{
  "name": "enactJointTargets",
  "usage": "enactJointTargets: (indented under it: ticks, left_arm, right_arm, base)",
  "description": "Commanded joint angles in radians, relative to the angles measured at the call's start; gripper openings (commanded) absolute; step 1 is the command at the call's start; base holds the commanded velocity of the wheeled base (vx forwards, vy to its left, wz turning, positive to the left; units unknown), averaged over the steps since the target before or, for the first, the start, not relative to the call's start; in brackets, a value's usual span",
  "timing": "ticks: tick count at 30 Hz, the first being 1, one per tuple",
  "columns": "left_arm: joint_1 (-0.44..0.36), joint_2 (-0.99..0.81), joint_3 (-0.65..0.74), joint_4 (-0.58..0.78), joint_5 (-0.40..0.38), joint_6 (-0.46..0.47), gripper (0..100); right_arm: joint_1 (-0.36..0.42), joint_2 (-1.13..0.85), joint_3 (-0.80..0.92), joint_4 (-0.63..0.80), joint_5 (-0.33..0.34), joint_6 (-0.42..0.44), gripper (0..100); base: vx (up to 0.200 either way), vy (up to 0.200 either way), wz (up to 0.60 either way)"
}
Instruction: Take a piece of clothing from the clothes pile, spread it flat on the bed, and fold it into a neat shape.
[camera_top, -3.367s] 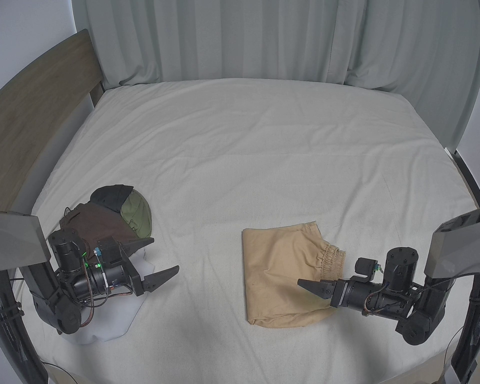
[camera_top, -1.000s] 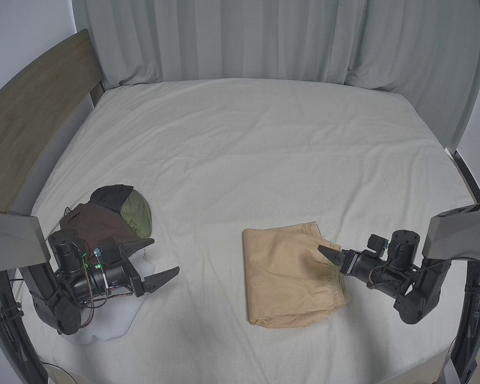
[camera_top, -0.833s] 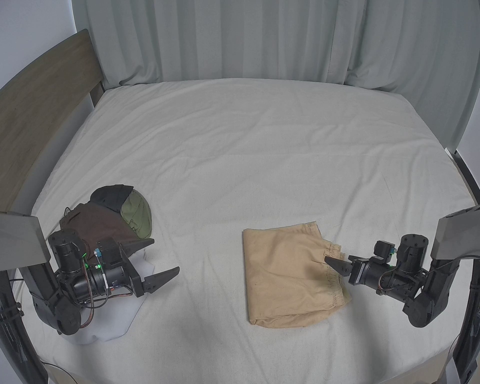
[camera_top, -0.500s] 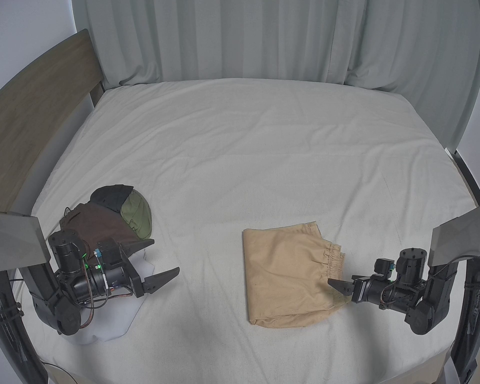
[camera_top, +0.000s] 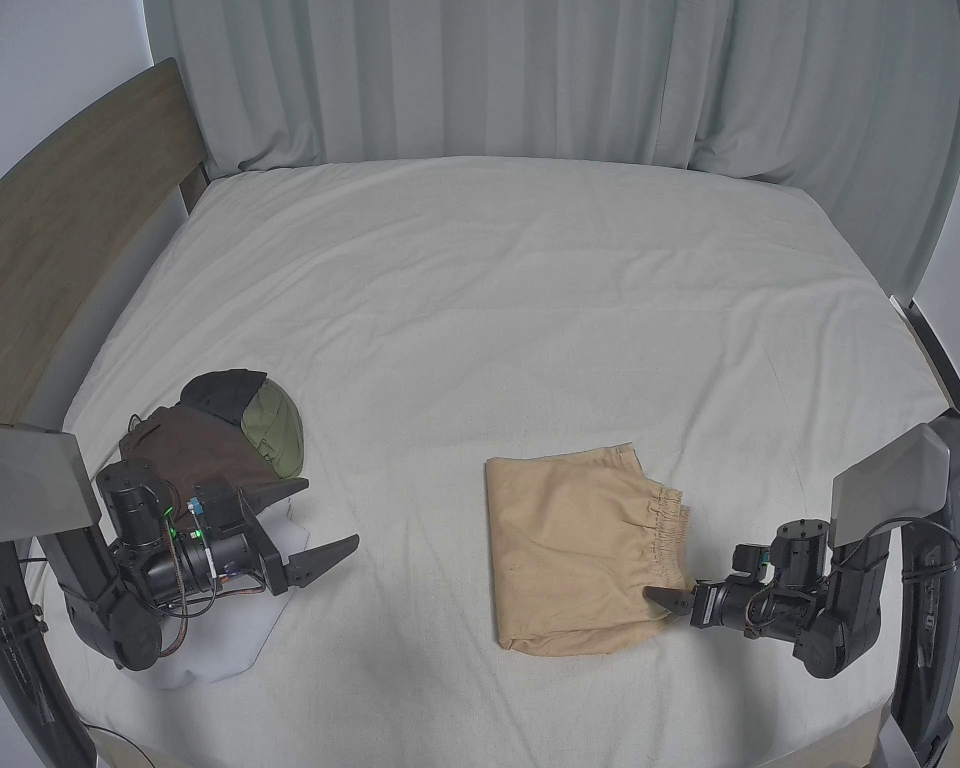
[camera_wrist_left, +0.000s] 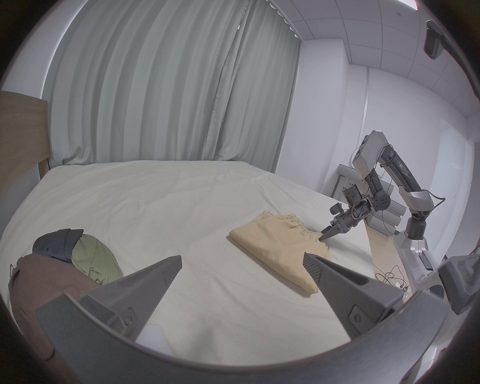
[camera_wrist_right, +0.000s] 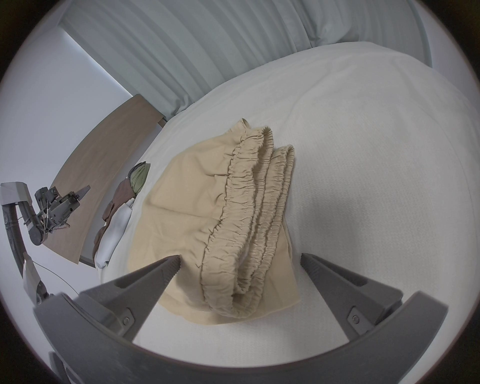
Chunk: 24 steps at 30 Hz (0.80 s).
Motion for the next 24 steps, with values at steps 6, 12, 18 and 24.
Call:
enactJointTargets:
  ticks: [6,12,18,24]
  left_arm:
    - [0.000,0.000,0.003,-0.001,0.000,0.000,100]
    - [0.000,-0.002,0.005,-0.001,0.000,0.000,100]
    - [-0.002,0.000,0.009,-0.001,0.000,0.001,100]
    - [-0.005,0.000,0.011,-0.001,0.000,0.000,100]
  right_arm:
    - [0.046,0.063,-0.047,-0.001,-0.001,0.082,100]
    - [0.081,0.057,-0.072,-0.002,-0.003,0.160,100]
    - [0.077,0.057,-0.077,-0.002,-0.003,0.160,100]
    - [0.075,0.059,-0.078,-0.002,-0.004,0.160,100]
  base:
    - [0.000,0.000,0.00]
    - [0.000,0.000,0.00]
    - [0.000,0.000,0.00]
    - [0.000,0.000,0.00]
